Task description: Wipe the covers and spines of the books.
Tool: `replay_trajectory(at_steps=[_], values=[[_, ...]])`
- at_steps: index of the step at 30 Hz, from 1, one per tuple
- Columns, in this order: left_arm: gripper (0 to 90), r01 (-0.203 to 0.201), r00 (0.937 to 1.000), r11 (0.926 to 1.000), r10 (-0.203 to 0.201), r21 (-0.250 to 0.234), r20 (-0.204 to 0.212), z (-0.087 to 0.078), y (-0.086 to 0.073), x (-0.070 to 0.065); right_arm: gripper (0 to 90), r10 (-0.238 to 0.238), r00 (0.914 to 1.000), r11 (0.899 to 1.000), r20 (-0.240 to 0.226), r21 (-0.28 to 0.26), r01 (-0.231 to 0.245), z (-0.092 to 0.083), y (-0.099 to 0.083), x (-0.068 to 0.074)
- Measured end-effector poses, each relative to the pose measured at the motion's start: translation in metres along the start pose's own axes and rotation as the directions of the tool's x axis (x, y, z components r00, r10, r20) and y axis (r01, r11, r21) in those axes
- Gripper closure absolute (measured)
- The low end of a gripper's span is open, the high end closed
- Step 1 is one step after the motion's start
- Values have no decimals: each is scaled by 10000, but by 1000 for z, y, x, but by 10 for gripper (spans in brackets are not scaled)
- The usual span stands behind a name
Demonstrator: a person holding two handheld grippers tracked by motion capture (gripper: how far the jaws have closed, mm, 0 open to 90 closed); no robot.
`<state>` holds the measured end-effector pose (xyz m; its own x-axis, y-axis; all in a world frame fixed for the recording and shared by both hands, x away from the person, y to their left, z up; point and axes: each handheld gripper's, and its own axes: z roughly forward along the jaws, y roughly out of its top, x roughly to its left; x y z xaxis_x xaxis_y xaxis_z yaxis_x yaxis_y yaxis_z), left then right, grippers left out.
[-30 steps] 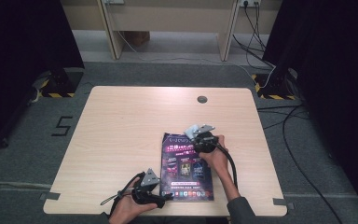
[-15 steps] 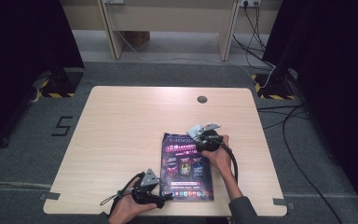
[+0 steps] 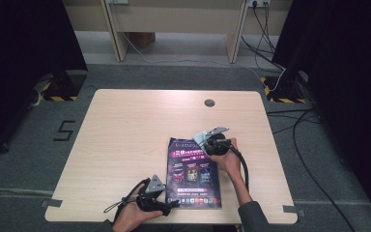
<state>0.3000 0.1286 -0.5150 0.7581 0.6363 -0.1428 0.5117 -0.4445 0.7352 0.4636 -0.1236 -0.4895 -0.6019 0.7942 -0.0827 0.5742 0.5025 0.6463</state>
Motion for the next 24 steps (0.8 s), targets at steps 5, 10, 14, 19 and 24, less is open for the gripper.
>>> replay_trajectory(at_steps=[5,10,14,19,24], values=[[243,-5,10000,10000,5,-18,-3,0,0,0,730,-651,9965,9979,-531,-110,646,4,6,22],[243,-7,10000,10000,7,-36,0,0,0,0,719,-477,9987,9988,195,-127,479,4,3,5],[243,-19,10000,10000,19,-14,9,0,0,0,700,758,9952,9967,618,-336,-738,0,-9,-30],[242,-19,10000,10000,19,-13,13,0,0,0,731,782,9939,9963,778,-432,-750,-1,-11,-31],[242,-26,10000,10000,26,-20,4,0,0,0,738,-310,9981,9993,528,-186,320,4,1,2]])
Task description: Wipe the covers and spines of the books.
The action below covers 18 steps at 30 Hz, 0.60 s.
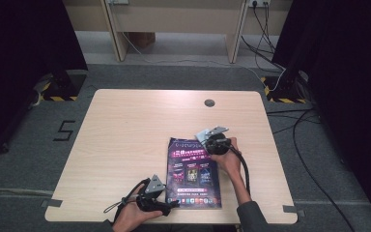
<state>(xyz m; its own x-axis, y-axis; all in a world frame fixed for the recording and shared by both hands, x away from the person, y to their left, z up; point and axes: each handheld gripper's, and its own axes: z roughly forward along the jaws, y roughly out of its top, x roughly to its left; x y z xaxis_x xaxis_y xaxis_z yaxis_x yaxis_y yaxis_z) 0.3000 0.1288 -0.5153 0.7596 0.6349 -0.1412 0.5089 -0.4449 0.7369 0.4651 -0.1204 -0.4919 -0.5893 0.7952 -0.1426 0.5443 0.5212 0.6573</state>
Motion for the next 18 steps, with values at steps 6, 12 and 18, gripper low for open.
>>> replay_trajectory(at_steps=[6,12,18], values=[[240,10,10000,10000,-10,-39,-6,0,-1,0,736,-1423,9836,9898,-1112,-189,1411,10,23,56],[240,-12,10000,10000,12,-42,-6,0,-1,0,724,-1656,9779,9862,-1273,-141,1651,22,42,73],[240,2,10000,10000,-2,-79,10,0,-1,0,710,-659,9861,9978,-1527,-24,663,30,47,57]])
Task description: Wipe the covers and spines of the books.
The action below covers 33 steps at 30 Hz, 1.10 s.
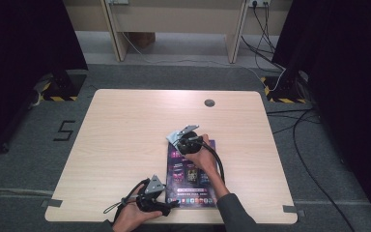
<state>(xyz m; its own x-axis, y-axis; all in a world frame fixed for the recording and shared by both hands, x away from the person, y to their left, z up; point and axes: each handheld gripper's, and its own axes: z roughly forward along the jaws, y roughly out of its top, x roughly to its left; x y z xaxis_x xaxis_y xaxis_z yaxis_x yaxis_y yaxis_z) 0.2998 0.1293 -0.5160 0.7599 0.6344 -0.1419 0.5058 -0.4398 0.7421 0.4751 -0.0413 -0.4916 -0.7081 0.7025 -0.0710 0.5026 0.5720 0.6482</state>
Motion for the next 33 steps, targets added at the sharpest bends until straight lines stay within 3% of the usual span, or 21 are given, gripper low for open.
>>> replay_trajectory(at_steps=[2,5,8,9,10,13,16,18,21,23,26,28,30,33], values=[[240,-5,10000,10000,5,-38,-20,0,-1,0,725,-294,9992,9996,268,-9,294,0,1,6],[240,-9,10000,10000,9,-31,-13,0,-1,0,725,-535,9962,9985,-685,-119,528,-2,0,21],[241,-1,10000,10000,1,-77,-25,0,-1,0,725,-1236,9898,9923,-703,-128,1230,-6,-2,38],[240,-2,10000,10000,2,-68,-23,0,-1,0,723,-1635,9832,9865,-812,-193,1625,-8,-4,41],[240,-9,10000,10000,9,-48,-15,0,-1,0,720,-1703,9817,9854,-857,-159,1696,-9,-5,42],[241,-9,10000,10000,8,-88,-15,0,-1,0,700,-1401,9857,9901,-932,-122,1396,-8,-5,33],[240,-14,10000,10000,15,-69,11,0,-1,0,699,-1299,9914,9913,162,218,1295,-6,-1,14],[241,-18,10000,9999,18,-99,15,0,-1,0,698,-783,9954,9965,556,333,765,-5,-2,-3],[241,-23,10000,10000,23,-79,11,0,-1,0,699,-405,9942,9983,997,452,361,-8,-6,-20],[240,-37,10000,10000,37,-72,24,0,-1,1,708,-206,9947,9990,1009,409,166,-11,-10,-24],[241,-42,10000,10000,42,-70,27,0,-1,1,724,-500,9928,9980,1090,430,456,-13,-12,-15],[240,-42,10000,10000,43,-56,34,0,-1,1,728,-853,9930,9960,815,353,827,-13,-11,1],[241,-46,10000,10000,46,-82,24,0,-1,1,728,-1468,9878,9890,513,248,1457,-12,-9,20],[240,-54,10000,9999,54,-90,30,0,-1,1,727,-1917,9813,9812,-151,186,1920,-15,-9,45]])
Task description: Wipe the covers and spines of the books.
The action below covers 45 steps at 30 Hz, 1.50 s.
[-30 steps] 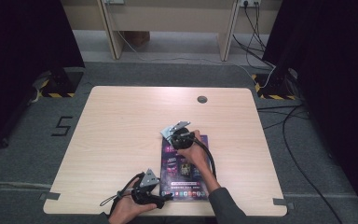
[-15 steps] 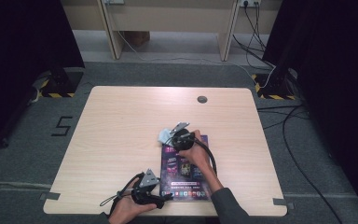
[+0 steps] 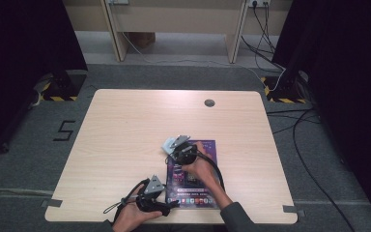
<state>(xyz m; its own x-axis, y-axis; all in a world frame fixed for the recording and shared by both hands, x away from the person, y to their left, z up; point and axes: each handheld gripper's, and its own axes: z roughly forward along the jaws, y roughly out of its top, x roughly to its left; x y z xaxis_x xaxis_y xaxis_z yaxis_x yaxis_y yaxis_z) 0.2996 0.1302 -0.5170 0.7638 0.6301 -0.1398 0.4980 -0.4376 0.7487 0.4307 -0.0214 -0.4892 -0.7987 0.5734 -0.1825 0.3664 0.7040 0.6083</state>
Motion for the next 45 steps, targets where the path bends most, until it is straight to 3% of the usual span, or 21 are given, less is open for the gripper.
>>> replay_trajectory(at_steps=[1,3,8,13,15,17,20,21,23,26,29,34,36,39,42,45], values=[[240,20,10000,10000,-20,-15,1,0,0,0,727,-276,9996,9996,-35,-67,275,-1,0,6],[240,18,10000,10000,-18,-14,-10,0,0,0,726,-266,9996,9995,-86,-158,265,-3,-2,9],[240,1,10000,10000,-1,-9,5,0,0,0,700,513,9962,9977,-703,-405,-543,-3,-10,-2],[240,-4,10000,10000,4,11,13,0,0,0,694,1094,9931,9937,-411,-211,-1103,-11,-24,-23],[240,22,10000,10000,-22,-12,14,0,0,0,693,1351,9908,9908,-68,-96,-1352,-18,-35,-36],[240,2,10000,10000,-2,1,13,0,0,0,692,1708,9843,9853,434,24,-1711,-25,-47,-52],[240,10,10000,10000,-10,3,14,0,0,0,691,2597,9620,9655,841,-39,-2603,-36,-69,-79],[240,22,10000,10000,-22,-8,12,0,0,0,691,2912,9521,9564,934,-77,-2918,-39,-75,-85],[240,23,10000,10000,-23,-3,11,0,0,0,691,3201,9413,9471,1073,-108,-3208,-44,-84,-93],[240,26,10000,10000,-26,-4,10,0,0,0,706,3208,9383,9467,1292,-118,-3220,-46,-86,-91],[240,21,10000,10000,-21,-2,12,0,0,0,713,2748,9501,9600,1479,128,-2796,-46,-81,-80],[240,20,10000,10000,-20,3,8,0,0,0,714,2075,9765,9781,585,36,-2081,-49,-74,-44],[240,6,10000,10000,-6,7,2,0,0,0,714,1877,9821,9822,129,-109,-1875,-49,-72,-28],[240,11,10000,10000,-11,10,-1,0,0,0,712,1413,9899,9899,-73,-147,-1413,-50,-69,-10],[240,9,10000,10000,-9,8,10,0,0,0,644,1803,9831,9834,-331,-148,-1808,-49,-71,-18],[240,12,10000,10000,-12,10,3,0,0,0,646,2486,9686,9680,85,-359,-2482,-46,-76,-36]])
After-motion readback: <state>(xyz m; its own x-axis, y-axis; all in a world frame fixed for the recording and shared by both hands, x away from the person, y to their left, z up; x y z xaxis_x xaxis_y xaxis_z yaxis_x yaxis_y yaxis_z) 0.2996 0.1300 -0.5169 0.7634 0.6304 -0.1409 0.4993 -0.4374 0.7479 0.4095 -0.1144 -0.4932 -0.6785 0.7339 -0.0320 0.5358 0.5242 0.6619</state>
